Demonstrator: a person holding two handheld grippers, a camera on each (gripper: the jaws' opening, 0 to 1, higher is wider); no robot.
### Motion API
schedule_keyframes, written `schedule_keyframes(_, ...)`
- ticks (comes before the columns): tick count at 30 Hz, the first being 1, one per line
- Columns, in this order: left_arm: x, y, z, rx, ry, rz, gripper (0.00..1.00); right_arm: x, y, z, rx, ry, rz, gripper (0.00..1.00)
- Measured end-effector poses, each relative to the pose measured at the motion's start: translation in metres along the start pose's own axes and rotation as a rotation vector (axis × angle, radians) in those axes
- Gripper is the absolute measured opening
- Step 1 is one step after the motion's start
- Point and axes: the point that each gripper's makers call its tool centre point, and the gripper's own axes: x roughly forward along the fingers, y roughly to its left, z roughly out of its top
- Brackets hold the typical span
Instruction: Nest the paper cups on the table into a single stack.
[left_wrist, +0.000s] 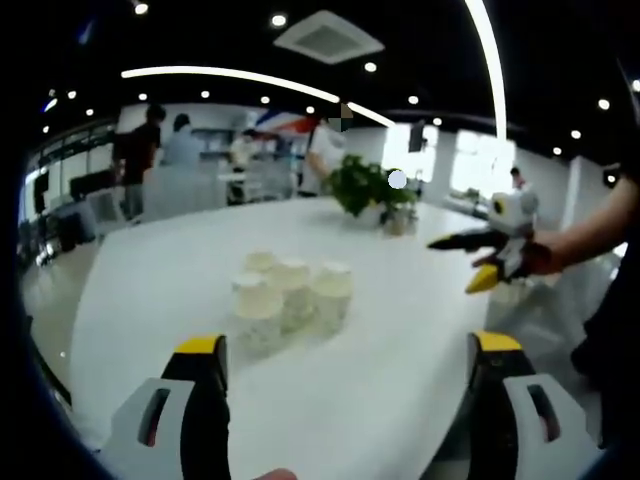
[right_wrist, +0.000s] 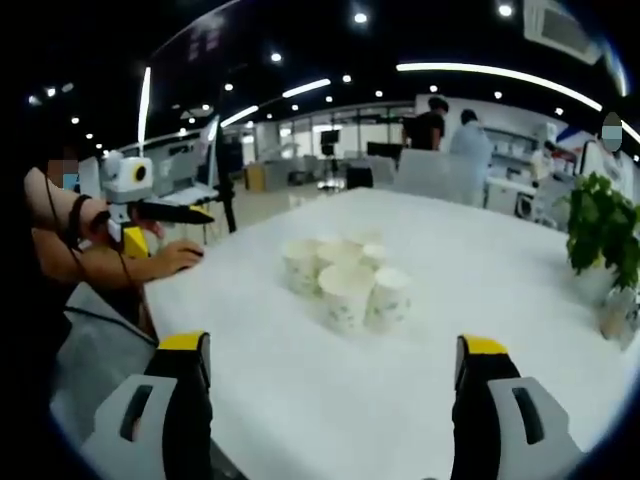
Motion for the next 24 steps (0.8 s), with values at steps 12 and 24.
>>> schedule_keyframes(12, -0.0003, 0.0006, 0.0003, -0.005, -0.007, 0.004, 0.99, 0.0017, 0.0019, -0.0024, 0.005, 0.002, 0.005, 1.00)
schedule_keyframes(24, -0.0007, 0.0002, 0.0001, -0.008, -0.007, 0.010, 0.99, 0.0001, 0.0019, -0.0034, 0.007, 0.003, 0.007, 1.00)
